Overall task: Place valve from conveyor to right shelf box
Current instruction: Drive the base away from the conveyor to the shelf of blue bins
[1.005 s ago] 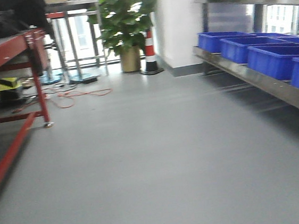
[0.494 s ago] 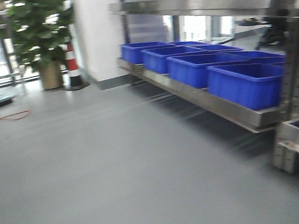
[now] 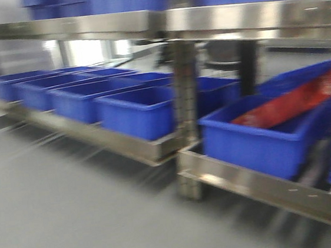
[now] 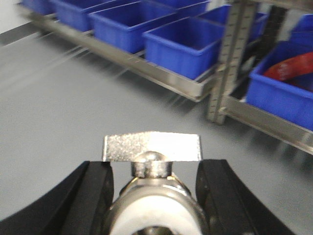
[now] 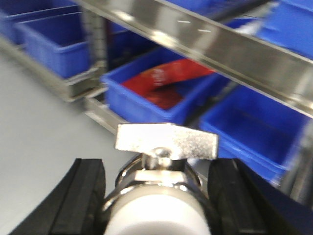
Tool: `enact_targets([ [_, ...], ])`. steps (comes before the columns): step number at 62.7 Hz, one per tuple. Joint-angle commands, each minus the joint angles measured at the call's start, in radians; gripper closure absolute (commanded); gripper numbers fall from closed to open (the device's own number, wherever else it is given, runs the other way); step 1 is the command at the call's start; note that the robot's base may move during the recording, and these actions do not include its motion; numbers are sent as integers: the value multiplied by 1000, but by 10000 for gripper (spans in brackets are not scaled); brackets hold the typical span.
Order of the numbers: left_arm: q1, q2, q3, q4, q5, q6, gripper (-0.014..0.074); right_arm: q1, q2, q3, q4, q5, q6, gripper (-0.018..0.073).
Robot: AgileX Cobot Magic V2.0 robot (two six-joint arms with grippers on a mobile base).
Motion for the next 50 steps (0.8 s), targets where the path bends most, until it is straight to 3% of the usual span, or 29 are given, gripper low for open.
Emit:
enact_targets([
  [1,-4,-5,-6,-6,-50,-3,708,-1,-10,-5,-7,-86,0,722],
  [50,-4,-5,-6,-6,-50,-3,708,-1,-10,-5,-7,-86,0,722],
])
